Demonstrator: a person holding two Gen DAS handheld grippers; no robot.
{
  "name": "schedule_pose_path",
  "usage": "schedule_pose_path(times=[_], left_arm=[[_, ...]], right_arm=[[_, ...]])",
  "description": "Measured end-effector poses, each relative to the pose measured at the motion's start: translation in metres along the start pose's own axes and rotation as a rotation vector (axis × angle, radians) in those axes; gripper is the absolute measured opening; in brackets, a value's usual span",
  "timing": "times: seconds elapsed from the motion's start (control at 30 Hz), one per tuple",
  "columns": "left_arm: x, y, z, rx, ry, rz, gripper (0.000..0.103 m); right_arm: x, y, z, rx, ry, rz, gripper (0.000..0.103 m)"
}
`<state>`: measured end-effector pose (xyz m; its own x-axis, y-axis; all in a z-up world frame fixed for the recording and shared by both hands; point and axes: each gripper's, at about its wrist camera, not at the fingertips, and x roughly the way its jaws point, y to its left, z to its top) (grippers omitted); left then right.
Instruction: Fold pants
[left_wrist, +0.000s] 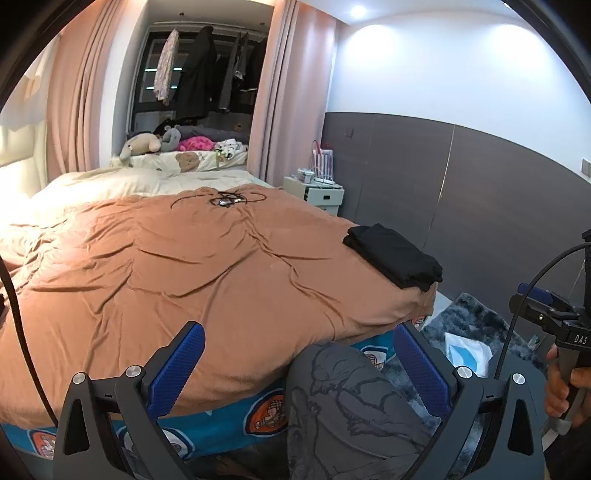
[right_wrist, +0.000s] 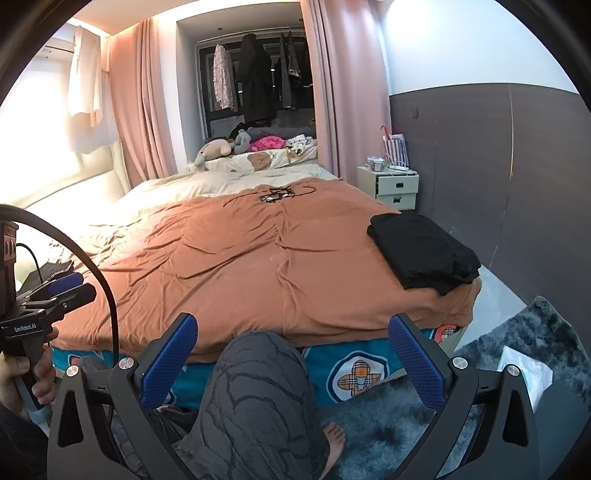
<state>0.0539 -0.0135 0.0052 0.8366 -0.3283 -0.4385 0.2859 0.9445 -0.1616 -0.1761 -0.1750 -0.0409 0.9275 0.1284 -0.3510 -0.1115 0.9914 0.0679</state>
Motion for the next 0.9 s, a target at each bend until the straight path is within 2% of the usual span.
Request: schedule_pose_path(times=[0.77,0.9], left_arm=[[-0.0027,-0.0002,-0.0022,-0.003,0.014,0.012,0.103],[-0.0033,-0.0001,-0.0021,0.0,0.011,0.038,0.103]], right_arm=[[0.0008,0.0038,0.0034,-0.005,0.014,-0.029,0.103],[0.0027,0.0037,0.0038,-0.005,0.017,-0.03,0.103]])
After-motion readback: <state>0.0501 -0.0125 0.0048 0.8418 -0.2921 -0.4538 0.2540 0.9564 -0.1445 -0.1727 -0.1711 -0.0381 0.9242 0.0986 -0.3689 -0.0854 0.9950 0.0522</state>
